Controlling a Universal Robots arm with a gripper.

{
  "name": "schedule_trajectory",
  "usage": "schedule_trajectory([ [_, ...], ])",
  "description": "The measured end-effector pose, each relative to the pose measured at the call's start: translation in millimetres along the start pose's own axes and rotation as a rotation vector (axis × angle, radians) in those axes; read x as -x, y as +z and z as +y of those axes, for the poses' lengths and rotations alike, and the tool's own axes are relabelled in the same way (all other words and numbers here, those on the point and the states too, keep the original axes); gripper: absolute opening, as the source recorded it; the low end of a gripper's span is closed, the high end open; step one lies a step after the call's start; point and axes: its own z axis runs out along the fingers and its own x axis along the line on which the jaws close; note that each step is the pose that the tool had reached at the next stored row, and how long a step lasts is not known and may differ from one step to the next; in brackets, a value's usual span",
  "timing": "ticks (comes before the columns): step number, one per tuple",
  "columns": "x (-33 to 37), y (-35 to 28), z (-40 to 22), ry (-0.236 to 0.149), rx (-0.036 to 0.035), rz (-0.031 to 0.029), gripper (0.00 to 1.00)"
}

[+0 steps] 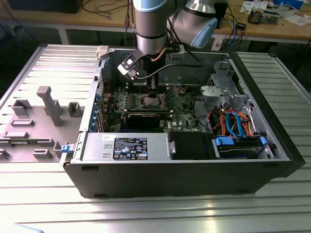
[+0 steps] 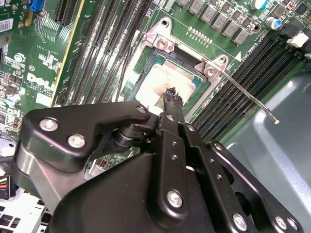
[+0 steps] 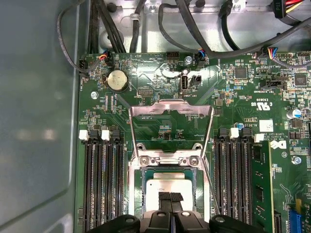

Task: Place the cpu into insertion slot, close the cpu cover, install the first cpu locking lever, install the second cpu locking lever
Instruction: 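Place the cpu into insertion slot, then close the cpu cover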

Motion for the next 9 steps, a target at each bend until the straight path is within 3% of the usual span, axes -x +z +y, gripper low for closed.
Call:
schedule_trajectory([
  [9, 0.0, 0.0, 0.0, 0.0, -0.0003, 0.0001, 0.11],
])
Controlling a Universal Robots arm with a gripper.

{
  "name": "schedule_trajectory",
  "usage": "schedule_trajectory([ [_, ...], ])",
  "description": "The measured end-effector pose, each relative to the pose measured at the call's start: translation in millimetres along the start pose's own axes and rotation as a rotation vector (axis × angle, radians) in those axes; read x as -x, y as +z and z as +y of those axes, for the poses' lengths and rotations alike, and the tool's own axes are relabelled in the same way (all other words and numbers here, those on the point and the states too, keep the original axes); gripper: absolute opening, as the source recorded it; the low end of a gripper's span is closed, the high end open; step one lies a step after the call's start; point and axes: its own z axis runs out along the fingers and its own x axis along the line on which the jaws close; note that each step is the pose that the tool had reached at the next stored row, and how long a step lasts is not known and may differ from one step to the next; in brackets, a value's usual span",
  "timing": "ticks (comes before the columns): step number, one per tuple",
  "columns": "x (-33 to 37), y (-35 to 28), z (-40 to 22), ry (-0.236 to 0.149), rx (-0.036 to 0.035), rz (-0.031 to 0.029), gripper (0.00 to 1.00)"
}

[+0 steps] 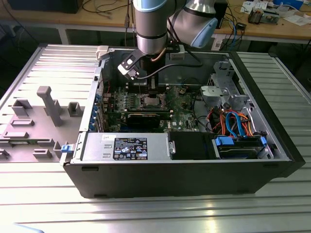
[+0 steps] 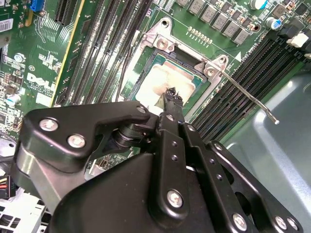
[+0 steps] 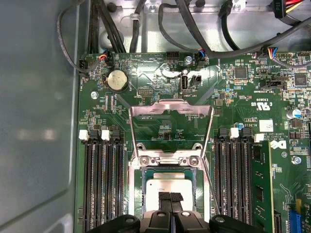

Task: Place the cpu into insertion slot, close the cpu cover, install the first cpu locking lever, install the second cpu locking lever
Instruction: 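Close the cpu cover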

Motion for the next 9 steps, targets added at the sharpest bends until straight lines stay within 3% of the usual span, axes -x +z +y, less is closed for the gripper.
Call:
schedule_trajectory([
  [9, 0.0, 0.1, 0.5, 0.0, -0.0013, 0.0002, 0.11],
])
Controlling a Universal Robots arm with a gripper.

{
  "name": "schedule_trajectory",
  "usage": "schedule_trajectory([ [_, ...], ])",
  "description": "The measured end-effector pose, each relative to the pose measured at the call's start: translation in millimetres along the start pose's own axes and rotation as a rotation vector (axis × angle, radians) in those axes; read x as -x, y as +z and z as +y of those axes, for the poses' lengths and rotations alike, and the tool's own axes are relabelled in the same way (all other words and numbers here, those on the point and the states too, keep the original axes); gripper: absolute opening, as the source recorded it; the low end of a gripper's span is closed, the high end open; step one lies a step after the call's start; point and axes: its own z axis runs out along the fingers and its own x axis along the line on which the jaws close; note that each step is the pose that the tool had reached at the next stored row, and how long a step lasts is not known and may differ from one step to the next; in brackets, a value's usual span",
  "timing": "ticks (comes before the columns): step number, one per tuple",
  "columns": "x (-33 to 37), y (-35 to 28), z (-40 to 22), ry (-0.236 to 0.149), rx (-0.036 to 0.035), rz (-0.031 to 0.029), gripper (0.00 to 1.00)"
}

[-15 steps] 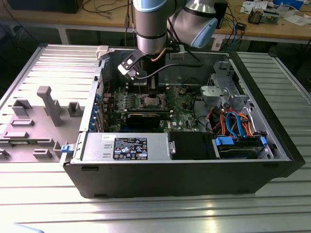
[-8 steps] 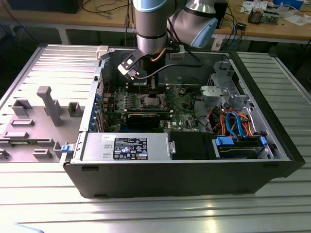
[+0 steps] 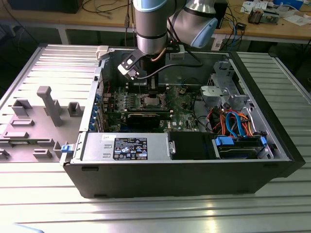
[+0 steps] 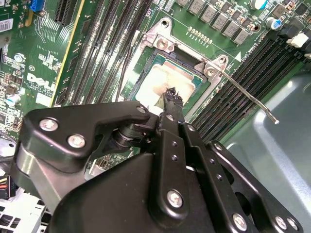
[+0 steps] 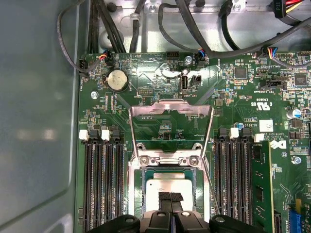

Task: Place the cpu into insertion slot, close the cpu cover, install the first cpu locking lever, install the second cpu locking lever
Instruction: 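Close the cpu cover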

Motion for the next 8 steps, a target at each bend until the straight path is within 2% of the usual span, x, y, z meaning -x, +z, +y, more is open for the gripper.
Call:
schedule_trajectory([
  [2, 0.0, 0.3, 4.7, 0.0, -0.0172, -0.0001, 0.11],
  [8, 0.0, 0.7, 9.9, 0.001, -0.0328, -0.0001, 0.11],
])
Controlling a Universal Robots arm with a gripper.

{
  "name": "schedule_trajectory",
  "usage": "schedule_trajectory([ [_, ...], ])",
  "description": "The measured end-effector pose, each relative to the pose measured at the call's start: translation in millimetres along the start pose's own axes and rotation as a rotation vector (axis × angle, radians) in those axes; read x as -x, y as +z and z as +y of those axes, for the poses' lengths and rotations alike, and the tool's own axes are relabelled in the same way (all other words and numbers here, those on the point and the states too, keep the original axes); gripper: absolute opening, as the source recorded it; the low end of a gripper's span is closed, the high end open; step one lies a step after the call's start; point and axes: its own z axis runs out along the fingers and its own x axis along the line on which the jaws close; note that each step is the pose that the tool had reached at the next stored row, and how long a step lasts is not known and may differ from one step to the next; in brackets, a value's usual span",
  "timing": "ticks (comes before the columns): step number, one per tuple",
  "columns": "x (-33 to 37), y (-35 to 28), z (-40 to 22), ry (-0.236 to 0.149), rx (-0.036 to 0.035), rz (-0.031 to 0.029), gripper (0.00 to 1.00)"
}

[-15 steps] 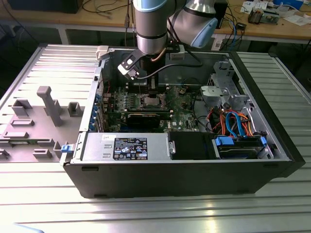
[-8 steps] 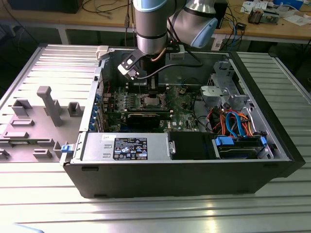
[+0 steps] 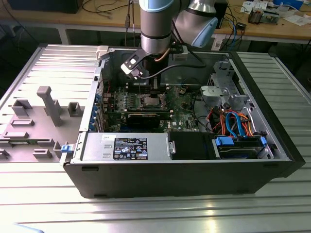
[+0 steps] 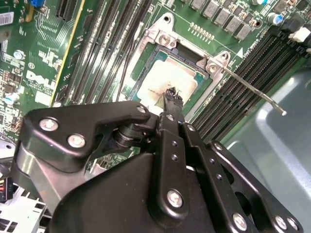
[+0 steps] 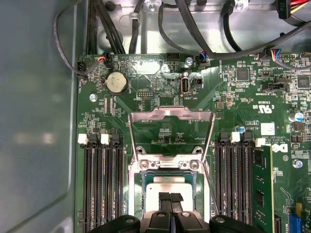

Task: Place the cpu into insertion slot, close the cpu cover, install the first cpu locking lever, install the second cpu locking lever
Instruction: 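Close the cpu cover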

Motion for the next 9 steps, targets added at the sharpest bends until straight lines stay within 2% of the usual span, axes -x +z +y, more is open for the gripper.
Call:
schedule_trajectory([
  [2, 0.1, 0.0, 1.8, 0.0, -0.0047, -0.0001, 0.11],
  [9, 0.0, 0.1, 2.1, 0.0, -0.0048, 0.0, 0.11],
])
